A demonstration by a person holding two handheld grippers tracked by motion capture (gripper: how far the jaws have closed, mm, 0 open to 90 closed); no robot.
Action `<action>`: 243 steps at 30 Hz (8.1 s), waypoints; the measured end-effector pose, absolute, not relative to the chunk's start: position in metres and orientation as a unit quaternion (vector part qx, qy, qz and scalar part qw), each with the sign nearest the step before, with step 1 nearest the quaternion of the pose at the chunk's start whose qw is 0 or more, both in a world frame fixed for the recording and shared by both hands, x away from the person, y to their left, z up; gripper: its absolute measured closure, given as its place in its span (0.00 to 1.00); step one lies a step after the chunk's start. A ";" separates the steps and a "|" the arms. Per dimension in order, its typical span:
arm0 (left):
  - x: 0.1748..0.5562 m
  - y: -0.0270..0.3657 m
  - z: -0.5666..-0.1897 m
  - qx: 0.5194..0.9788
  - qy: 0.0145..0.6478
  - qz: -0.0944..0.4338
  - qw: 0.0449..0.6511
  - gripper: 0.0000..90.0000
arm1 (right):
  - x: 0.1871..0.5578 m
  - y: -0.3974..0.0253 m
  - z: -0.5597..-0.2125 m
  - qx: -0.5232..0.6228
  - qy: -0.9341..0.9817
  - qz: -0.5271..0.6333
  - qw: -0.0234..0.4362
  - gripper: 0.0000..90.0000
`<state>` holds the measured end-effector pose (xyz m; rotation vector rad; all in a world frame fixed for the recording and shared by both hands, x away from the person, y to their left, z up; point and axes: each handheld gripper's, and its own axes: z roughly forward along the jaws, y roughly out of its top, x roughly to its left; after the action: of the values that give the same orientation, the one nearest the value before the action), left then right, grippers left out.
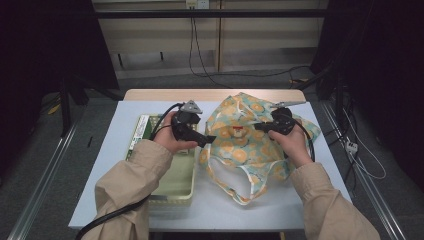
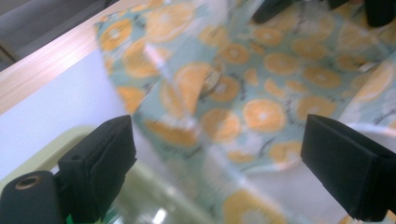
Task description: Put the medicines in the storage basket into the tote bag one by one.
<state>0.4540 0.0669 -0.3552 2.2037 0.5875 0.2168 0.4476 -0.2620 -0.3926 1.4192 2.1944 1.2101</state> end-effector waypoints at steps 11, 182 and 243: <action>0.459 0.110 -0.360 0.874 0.266 0.102 0.395 0.08 | 0.445 -0.264 -0.393 0.486 0.756 0.418 0.134 0.99; 0.458 -0.065 -0.391 0.904 0.212 0.023 0.371 0.19 | 0.442 -0.283 -0.380 0.500 0.736 0.438 0.128 0.99; 0.445 -0.004 -0.362 0.898 0.205 0.025 0.389 0.11 | 0.437 -0.274 -0.390 0.500 0.744 0.427 0.120 0.99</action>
<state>0.4450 -0.0043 -0.3625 2.2829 0.5222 0.0640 0.4372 -0.2739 -0.3903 1.4627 2.1740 1.2469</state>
